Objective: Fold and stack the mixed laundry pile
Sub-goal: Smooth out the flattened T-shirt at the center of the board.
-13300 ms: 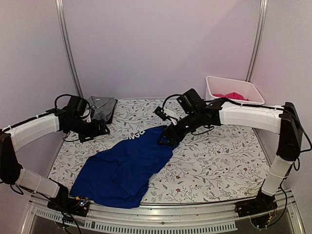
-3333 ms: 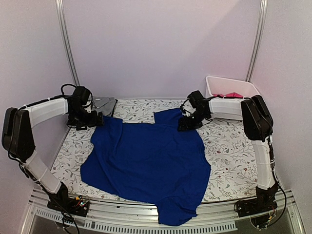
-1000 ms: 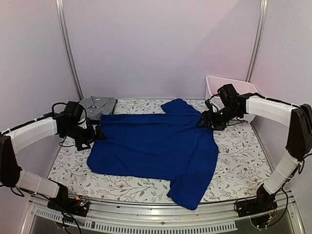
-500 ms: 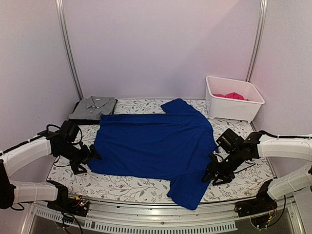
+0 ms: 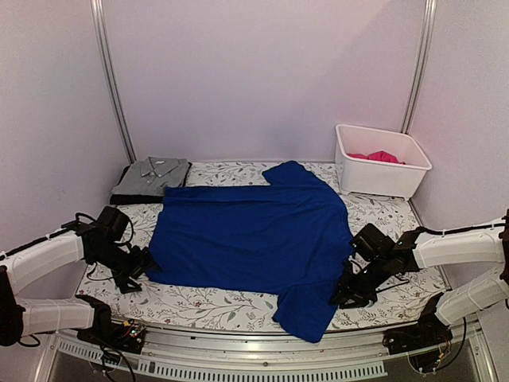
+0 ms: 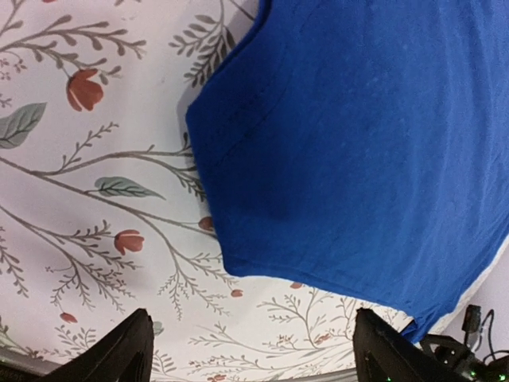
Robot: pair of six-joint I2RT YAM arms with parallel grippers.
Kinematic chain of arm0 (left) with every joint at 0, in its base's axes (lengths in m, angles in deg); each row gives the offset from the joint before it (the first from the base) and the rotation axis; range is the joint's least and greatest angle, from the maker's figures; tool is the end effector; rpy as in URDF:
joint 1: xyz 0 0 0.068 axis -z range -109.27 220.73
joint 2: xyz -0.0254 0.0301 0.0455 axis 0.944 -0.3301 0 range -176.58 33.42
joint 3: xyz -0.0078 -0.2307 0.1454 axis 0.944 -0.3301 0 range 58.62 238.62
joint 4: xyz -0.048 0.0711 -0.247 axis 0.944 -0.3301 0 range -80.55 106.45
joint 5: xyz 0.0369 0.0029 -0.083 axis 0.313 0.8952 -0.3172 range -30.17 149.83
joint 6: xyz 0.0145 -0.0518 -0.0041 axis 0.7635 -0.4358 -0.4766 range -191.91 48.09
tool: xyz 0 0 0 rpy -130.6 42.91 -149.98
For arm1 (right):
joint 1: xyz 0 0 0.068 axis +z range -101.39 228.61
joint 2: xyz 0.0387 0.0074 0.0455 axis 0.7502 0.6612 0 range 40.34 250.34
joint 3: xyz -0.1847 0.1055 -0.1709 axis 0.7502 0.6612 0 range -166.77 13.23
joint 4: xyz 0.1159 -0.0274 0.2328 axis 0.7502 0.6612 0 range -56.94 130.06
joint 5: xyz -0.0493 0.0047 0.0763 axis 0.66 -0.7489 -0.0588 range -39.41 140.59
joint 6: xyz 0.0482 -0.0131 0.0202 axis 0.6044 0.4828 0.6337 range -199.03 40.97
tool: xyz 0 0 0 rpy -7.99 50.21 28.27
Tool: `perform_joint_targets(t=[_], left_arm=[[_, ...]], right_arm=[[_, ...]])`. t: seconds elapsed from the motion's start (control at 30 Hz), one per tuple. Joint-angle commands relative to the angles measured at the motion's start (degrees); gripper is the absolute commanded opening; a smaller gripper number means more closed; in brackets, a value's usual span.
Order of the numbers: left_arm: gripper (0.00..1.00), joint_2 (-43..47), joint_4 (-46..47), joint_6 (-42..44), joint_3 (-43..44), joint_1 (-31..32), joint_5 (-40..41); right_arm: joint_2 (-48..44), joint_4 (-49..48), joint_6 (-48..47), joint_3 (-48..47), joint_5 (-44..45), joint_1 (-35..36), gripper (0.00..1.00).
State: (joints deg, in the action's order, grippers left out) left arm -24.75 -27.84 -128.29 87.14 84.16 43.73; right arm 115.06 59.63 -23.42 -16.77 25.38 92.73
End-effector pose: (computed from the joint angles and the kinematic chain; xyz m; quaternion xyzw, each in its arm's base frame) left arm 0.1468 -0.0452 0.1648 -0.3407 0.9195 -0.1928 0.0340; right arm 0.1337 0.1509 0.1379 -0.0611 -0.9616 -0.2601 0.0624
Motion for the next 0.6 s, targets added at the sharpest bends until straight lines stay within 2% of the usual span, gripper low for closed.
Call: perform_joint_targets(t=[0.0, 0.1, 0.13, 0.23, 0.4, 0.57], left_arm=[[0.80, -0.27, 0.02, 0.74, -1.30, -3.11, 1.34], [0.70, -1.57, 1.87, 2.62, -1.11, -4.83, 1.49], [0.66, -2.19, 2.26, 3.29, -0.45, -5.20, 1.91], [0.61, -4.44, 2.39, 4.08, 2.24, -5.41, 4.69], [0.69, -10.19, 3.96, 5.98, 5.75, -5.54, 6.63], [0.68, -14.37, 7.57, 7.71, 6.04, -5.53, 5.83]], right_arm=[[0.41, -3.74, 3.09, 1.84, 2.96, 0.44, 0.24], [-0.86, -2.35, 3.25, 1.72, 4.56, 0.44, 0.04], [-2.09, -1.86, 3.43, 1.70, 5.02, 0.44, 0.00], [-5.28, -0.72, 4.25, 1.70, 6.42, 0.36, 0.00], [-7.83, 0.00, 5.30, 1.61, 7.66, 0.35, 0.00], [-7.29, -0.07, 4.59, 0.86, 8.03, 0.20, 0.00]])
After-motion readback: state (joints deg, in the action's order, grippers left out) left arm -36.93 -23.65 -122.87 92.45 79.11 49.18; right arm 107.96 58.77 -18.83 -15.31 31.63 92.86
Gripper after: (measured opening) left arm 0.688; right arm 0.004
